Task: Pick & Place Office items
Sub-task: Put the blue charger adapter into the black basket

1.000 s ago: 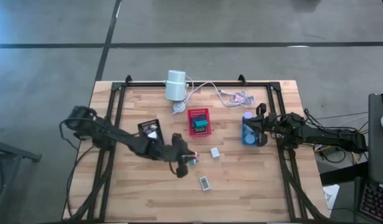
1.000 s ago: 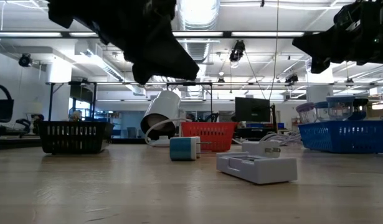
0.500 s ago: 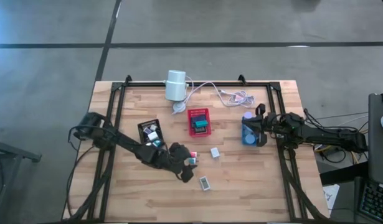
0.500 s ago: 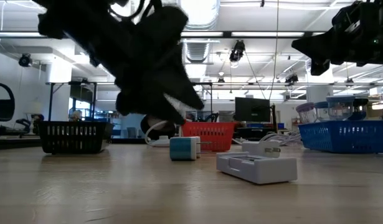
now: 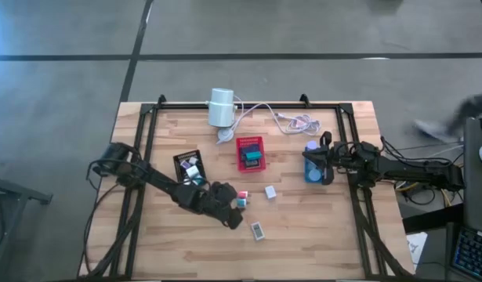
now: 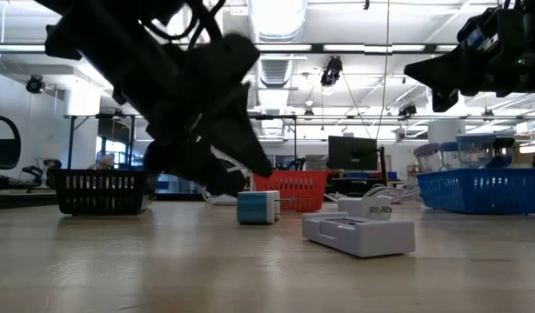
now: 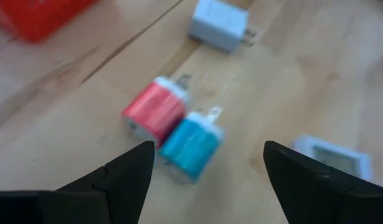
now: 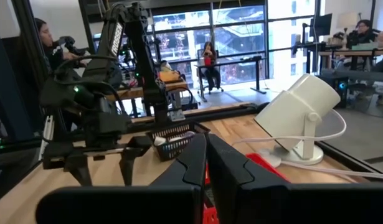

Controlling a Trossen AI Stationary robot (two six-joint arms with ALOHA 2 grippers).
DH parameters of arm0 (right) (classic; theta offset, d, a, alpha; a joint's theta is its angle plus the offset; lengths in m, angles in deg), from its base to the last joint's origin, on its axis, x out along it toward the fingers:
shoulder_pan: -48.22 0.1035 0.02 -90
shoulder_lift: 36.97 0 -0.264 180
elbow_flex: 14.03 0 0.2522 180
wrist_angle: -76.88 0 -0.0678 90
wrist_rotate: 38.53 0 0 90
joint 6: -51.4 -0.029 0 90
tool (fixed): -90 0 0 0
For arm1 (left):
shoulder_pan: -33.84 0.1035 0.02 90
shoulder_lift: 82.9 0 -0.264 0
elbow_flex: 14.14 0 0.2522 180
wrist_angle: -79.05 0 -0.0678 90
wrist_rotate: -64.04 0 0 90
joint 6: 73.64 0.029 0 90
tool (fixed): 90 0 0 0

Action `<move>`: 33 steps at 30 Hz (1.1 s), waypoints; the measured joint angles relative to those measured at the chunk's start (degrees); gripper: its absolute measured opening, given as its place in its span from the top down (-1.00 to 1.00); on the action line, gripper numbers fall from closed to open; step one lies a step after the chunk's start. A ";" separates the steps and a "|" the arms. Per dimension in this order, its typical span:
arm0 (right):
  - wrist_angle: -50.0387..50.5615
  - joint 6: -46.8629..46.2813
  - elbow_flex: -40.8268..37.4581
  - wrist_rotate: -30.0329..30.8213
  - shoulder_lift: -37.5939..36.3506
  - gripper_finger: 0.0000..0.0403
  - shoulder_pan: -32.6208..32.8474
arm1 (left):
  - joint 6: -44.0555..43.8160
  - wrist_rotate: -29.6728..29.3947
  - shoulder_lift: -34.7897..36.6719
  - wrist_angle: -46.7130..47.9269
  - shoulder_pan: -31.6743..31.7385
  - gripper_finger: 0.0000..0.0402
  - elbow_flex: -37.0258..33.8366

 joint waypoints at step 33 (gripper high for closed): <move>0.18 -0.12 0.00 0.11 -0.02 0.94 -0.01 | 0.48 -1.51 -7.25 2.05 1.14 -0.44 4.35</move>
